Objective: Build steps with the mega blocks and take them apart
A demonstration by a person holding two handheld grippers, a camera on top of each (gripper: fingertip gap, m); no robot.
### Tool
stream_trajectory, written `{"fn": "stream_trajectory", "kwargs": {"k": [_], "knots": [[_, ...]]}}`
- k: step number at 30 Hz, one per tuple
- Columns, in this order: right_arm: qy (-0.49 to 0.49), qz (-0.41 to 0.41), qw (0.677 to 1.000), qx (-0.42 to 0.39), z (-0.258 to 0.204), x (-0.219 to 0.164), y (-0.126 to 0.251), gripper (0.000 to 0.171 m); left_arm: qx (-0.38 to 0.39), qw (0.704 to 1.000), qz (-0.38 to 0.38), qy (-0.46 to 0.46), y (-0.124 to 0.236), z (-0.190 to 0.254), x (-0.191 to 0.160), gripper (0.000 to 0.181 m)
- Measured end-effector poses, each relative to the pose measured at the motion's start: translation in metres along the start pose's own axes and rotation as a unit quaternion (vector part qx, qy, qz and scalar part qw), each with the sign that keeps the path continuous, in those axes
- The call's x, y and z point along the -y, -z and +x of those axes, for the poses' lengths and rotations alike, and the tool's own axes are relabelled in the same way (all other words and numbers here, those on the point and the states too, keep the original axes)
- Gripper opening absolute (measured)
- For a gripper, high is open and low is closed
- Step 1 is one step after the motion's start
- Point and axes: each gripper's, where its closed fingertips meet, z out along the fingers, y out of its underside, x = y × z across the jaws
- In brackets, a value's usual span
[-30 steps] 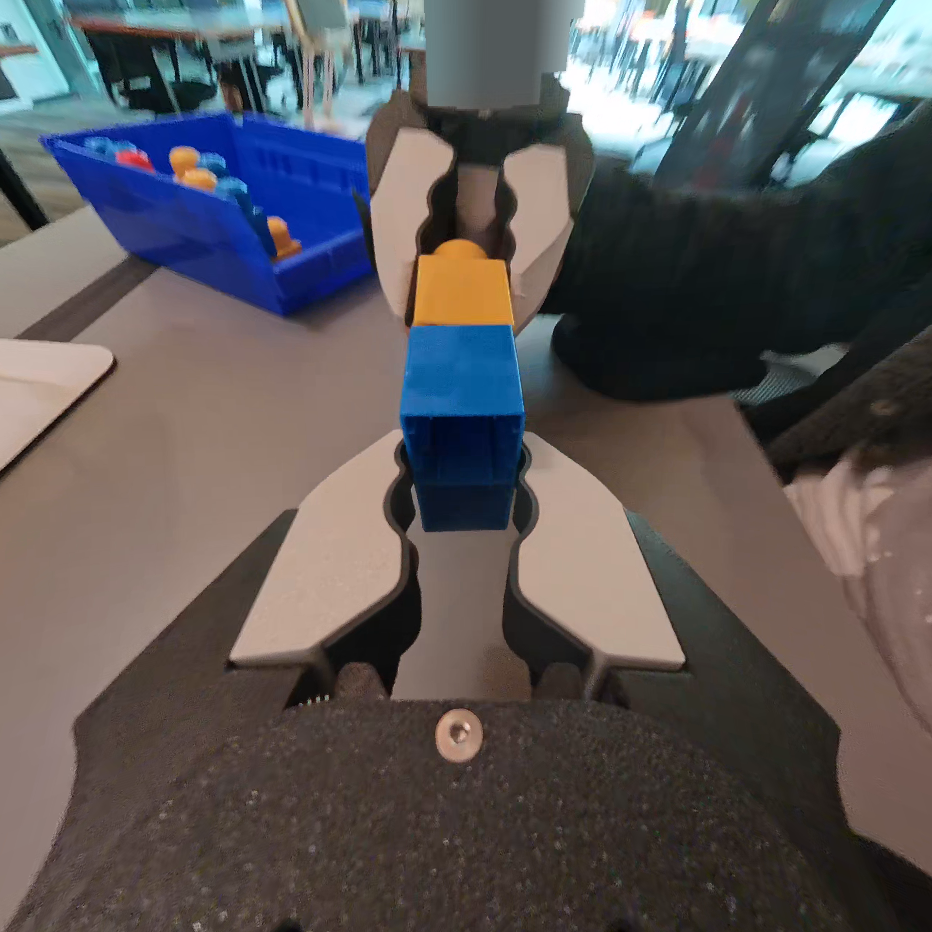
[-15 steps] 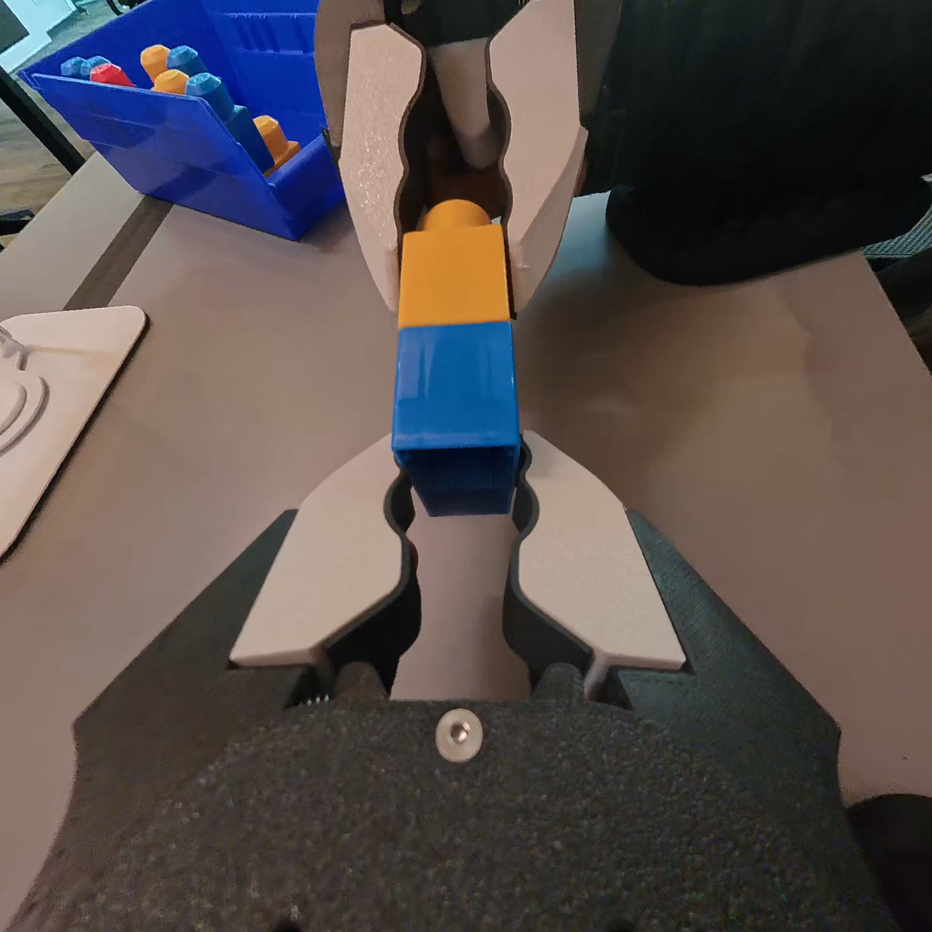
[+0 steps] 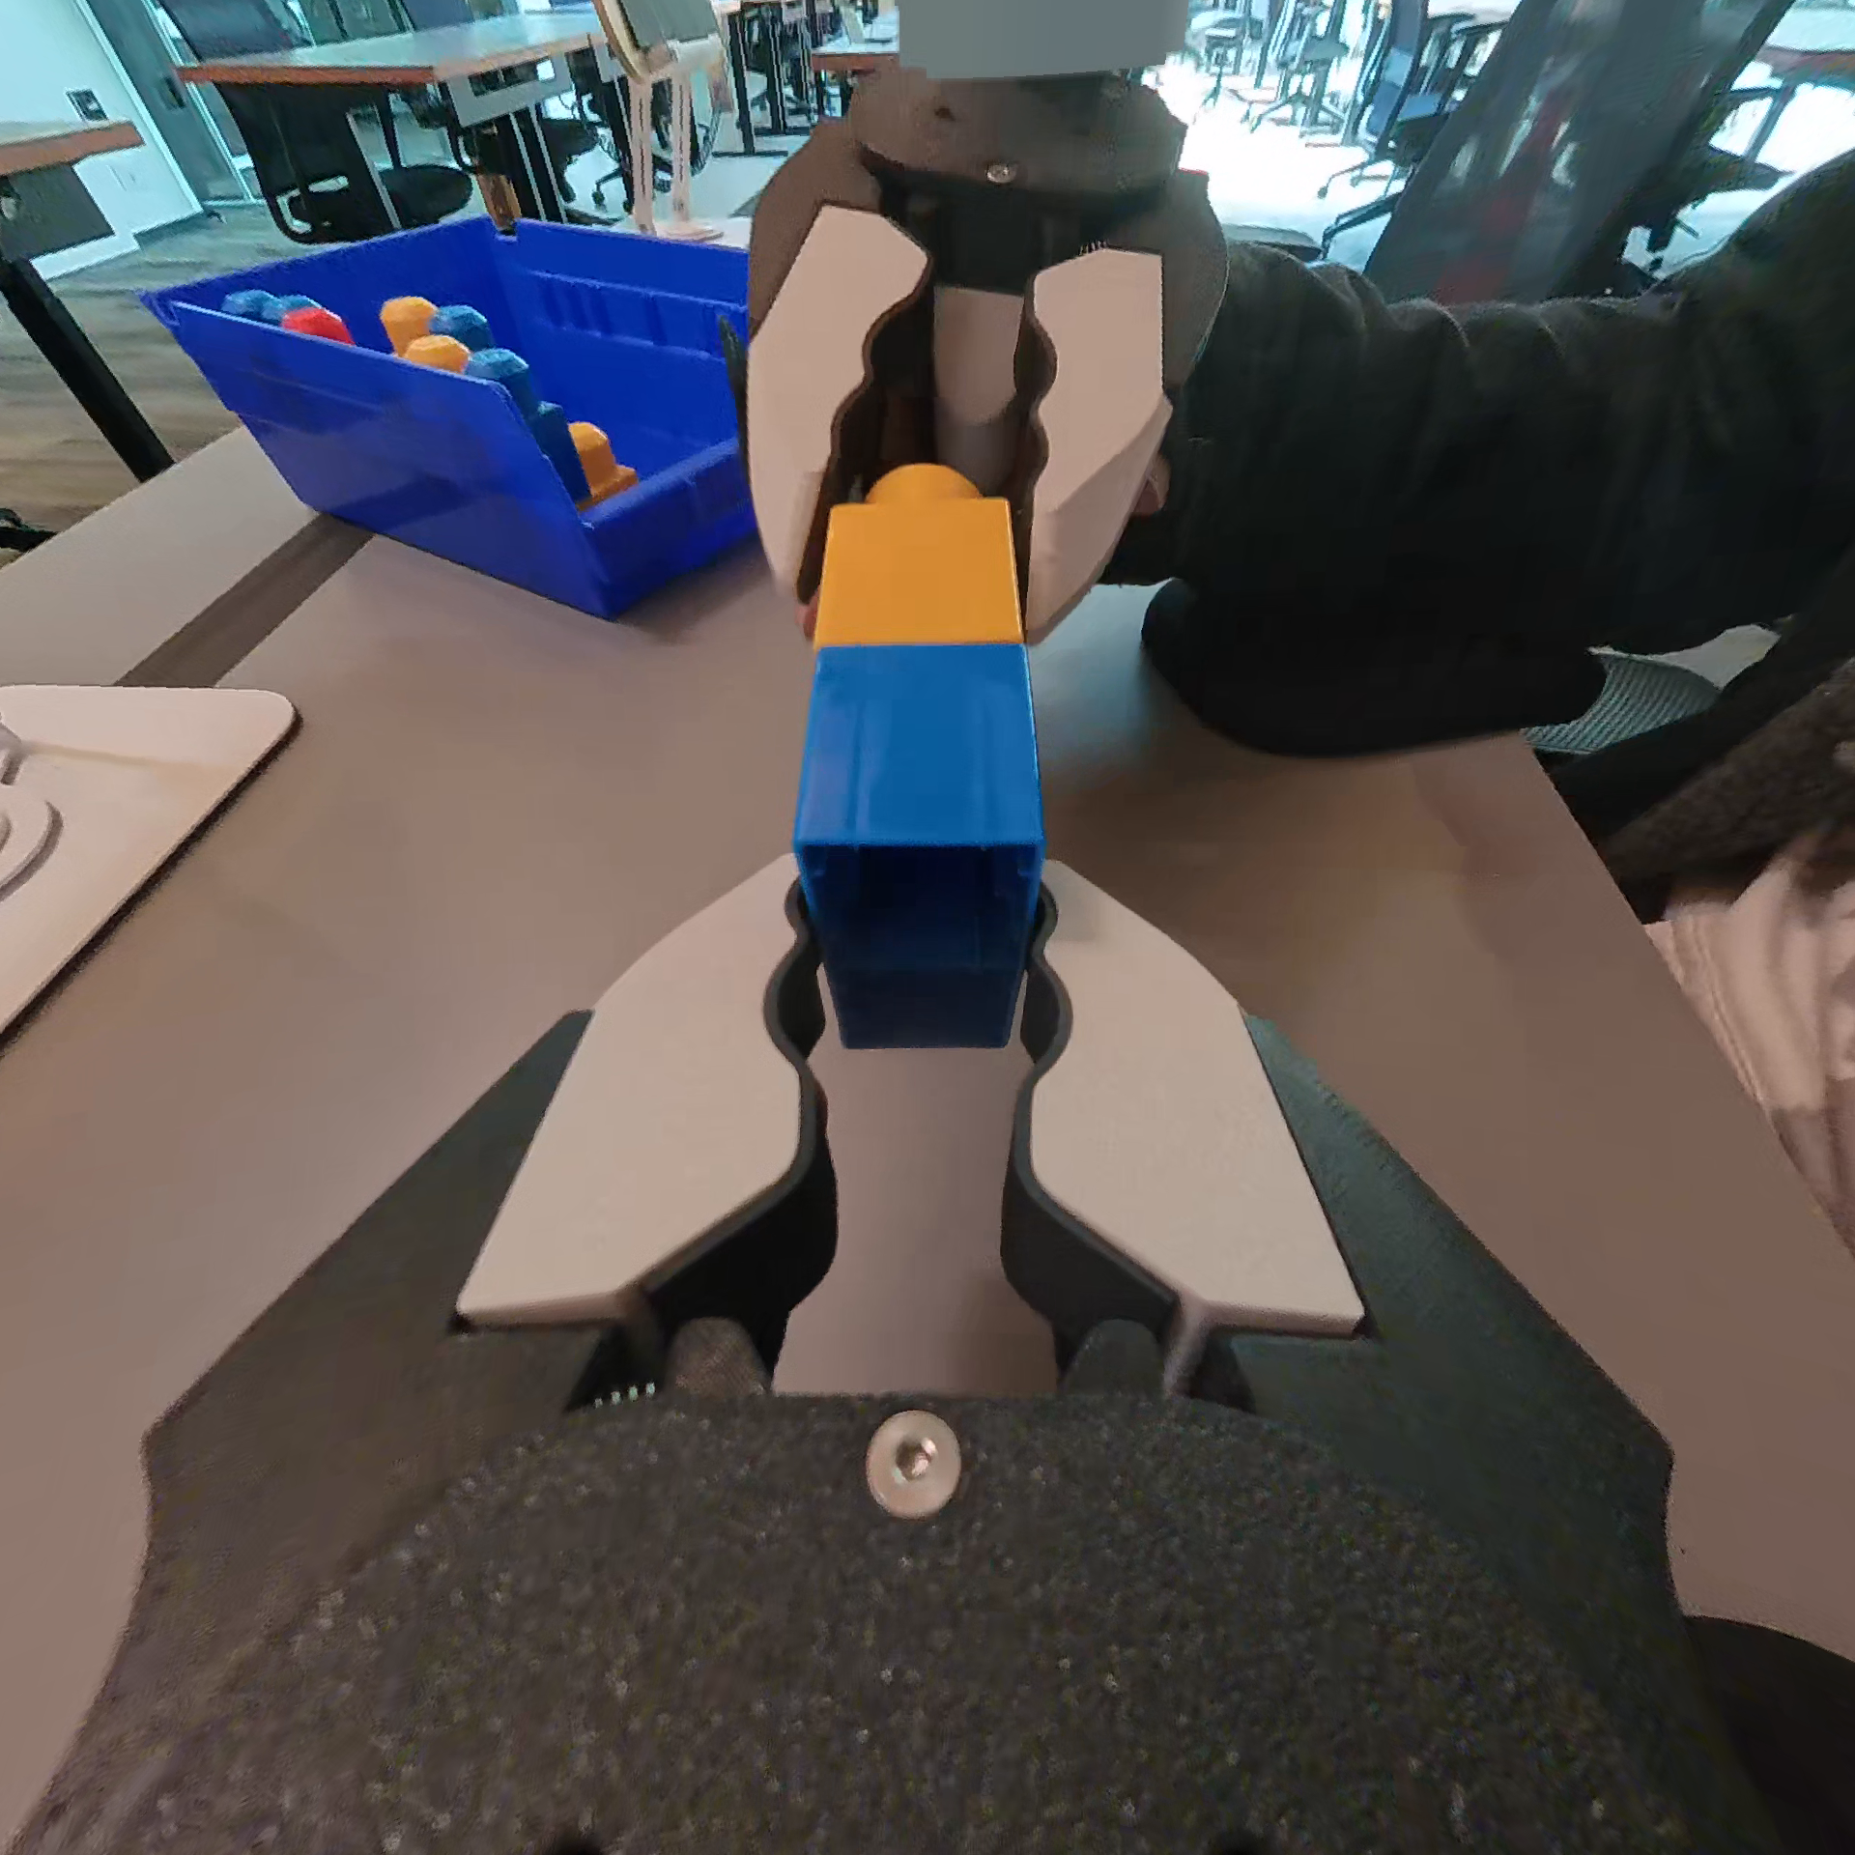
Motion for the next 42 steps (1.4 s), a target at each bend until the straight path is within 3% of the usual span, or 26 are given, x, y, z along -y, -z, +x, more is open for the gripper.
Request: {"fn": "stream_trajectory", "kwargs": {"k": [5,33,42], "knots": [[-0.017,0.010,1.000,-0.001,0.004,0.001,0.009,0.038,0.000,1.000,0.020,0.007,0.004,-0.002,0.005,0.037],[0.089,-0.026,0.995,0.037,-0.023,-0.005,0.006,0.030,-0.070,0.997,-0.031,0.020,-0.003,0.018,-0.016,0.038],[0.048,-0.018,0.999,0.012,-0.012,0.000,0.006,0.032,-0.045,0.999,-0.008,0.012,0.001,0.009,-0.008,0.037]]}}
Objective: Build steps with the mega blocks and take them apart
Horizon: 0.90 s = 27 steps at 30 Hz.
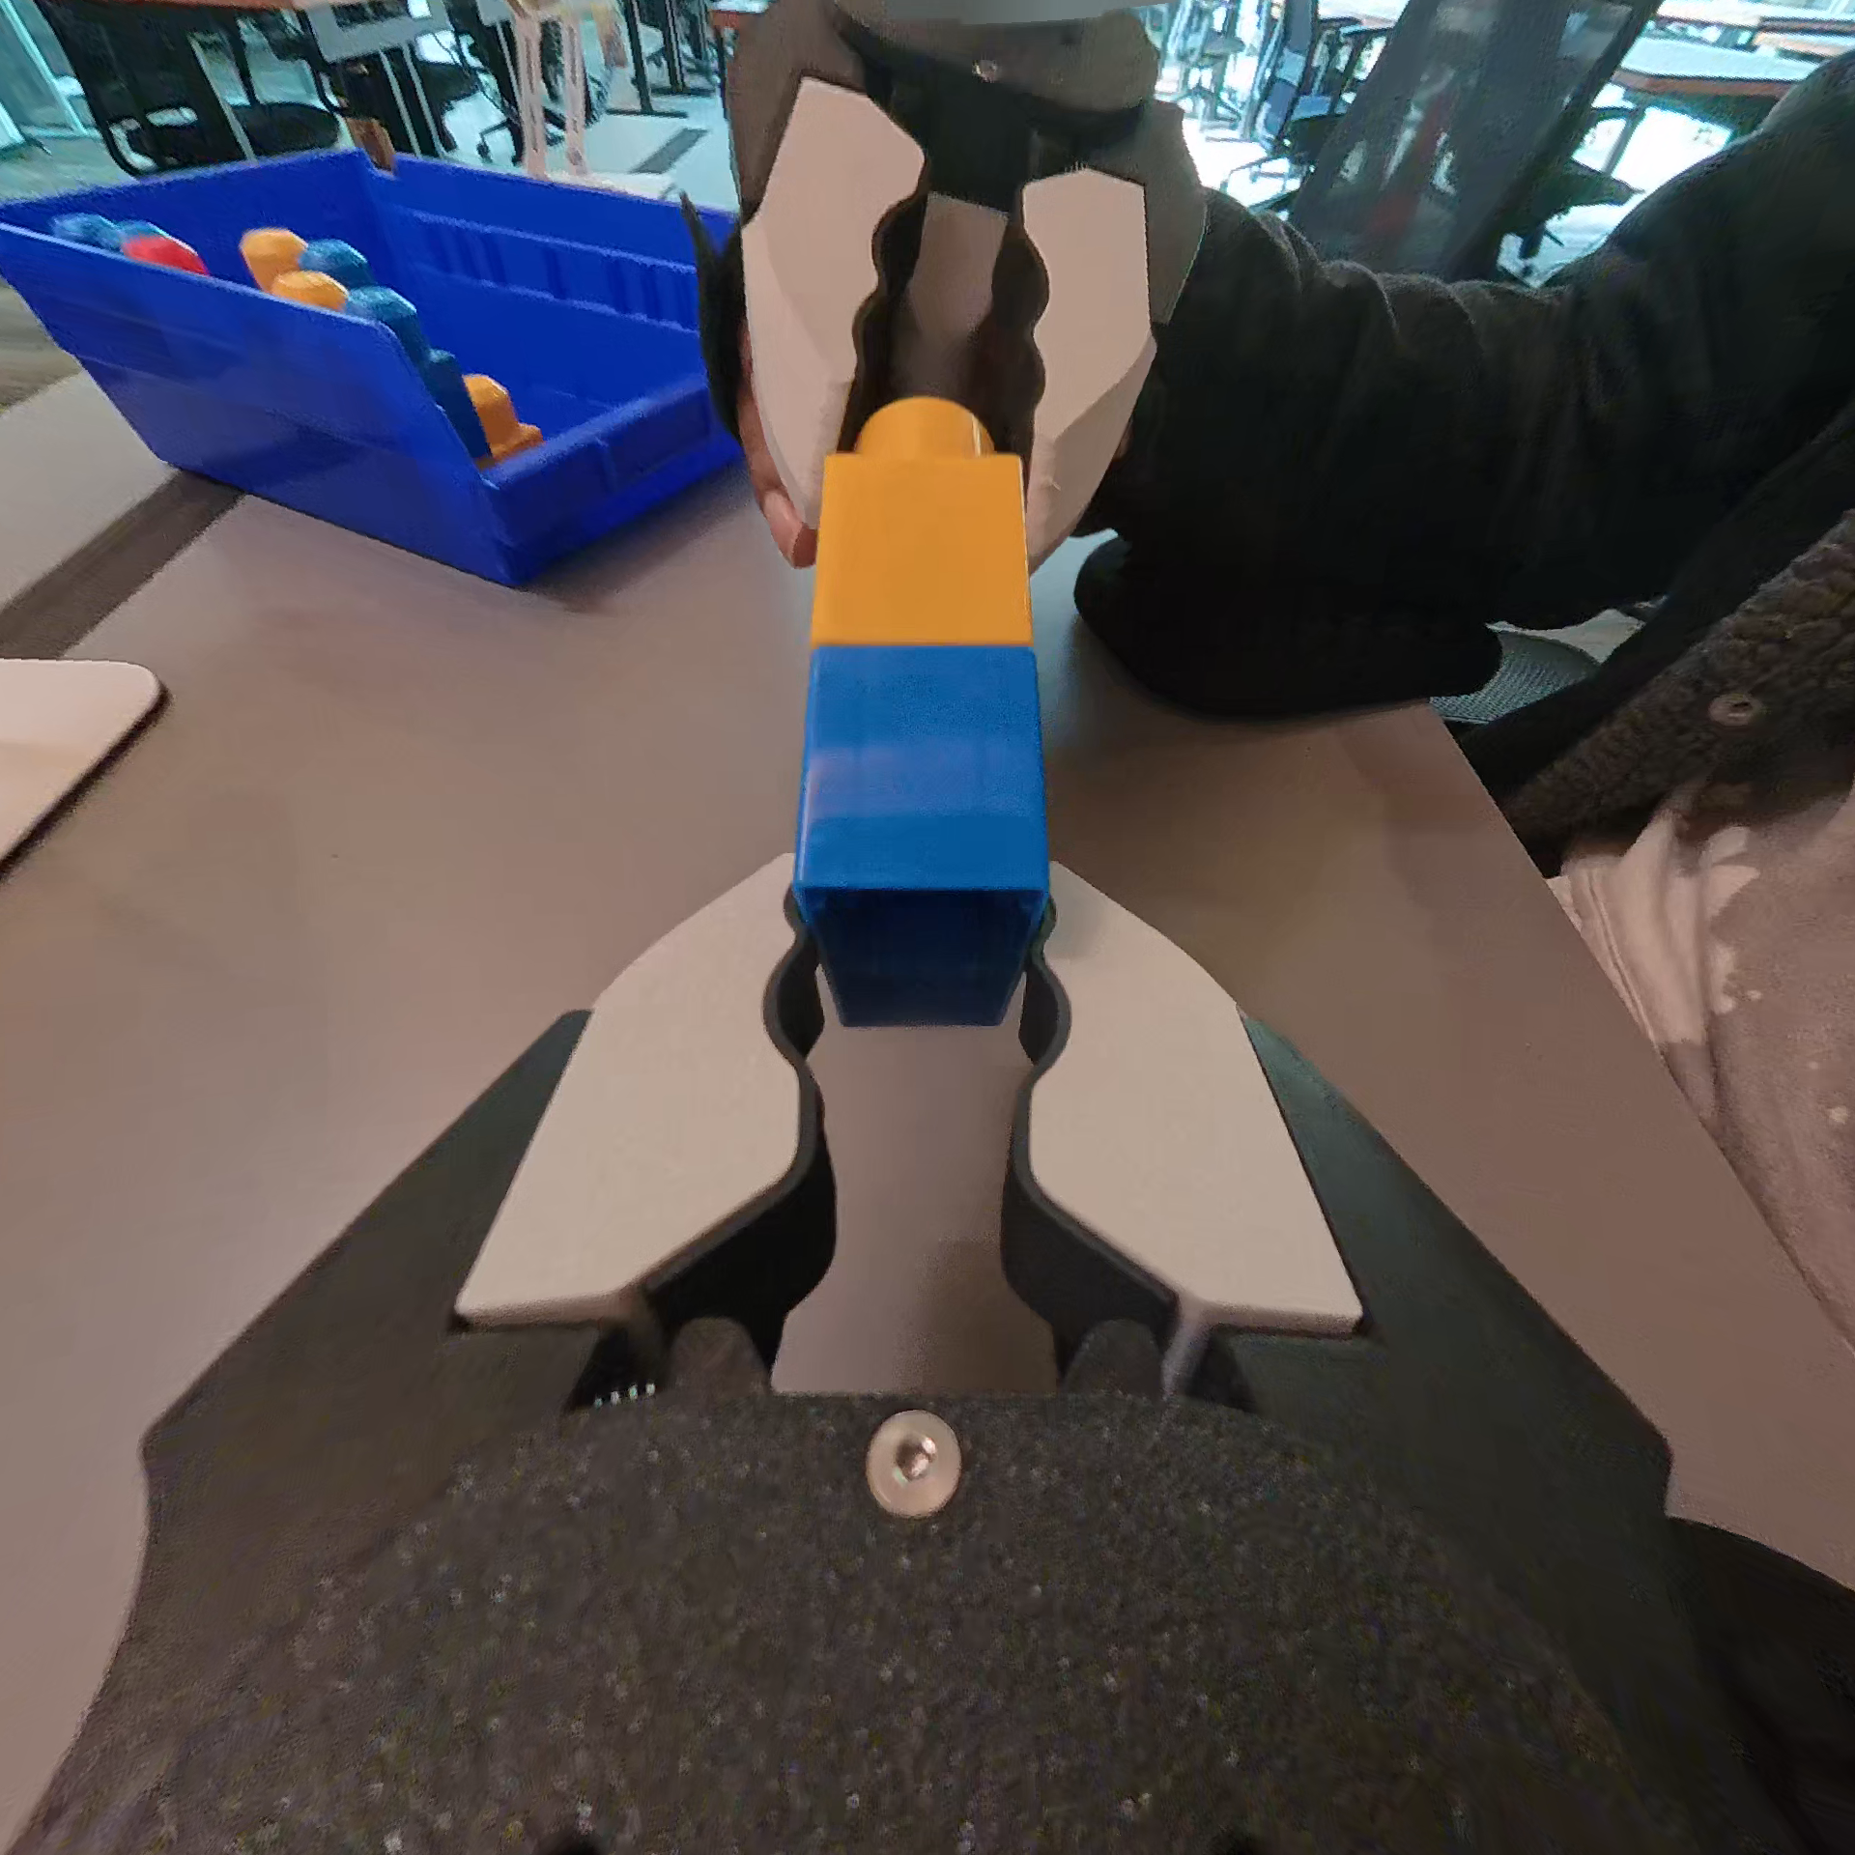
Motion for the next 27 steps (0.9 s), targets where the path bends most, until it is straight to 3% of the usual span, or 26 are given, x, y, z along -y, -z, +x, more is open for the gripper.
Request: {"fn": "stream_trajectory", "kwargs": {"k": [10,14,18,27], "knots": [[-0.023,0.005,1.000,-0.006,0.004,0.004,0.001,0.029,0.010,0.999,0.031,-0.009,0.007,-0.003,0.009,0.037],[-0.036,0.018,0.999,-0.009,0.008,0.008,0.006,0.037,0.020,0.998,0.055,-0.021,0.012,-0.002,0.022,0.037],[-0.033,0.022,0.999,0.003,0.000,0.010,0.004,0.029,0.015,0.998,0.054,-0.028,0.011,0.001,0.023,0.037],[-0.021,-0.031,0.999,0.004,0.001,0.017,0.019,0.028,0.021,0.997,0.071,-0.037,0.005,0.004,0.028,0.037]]}}
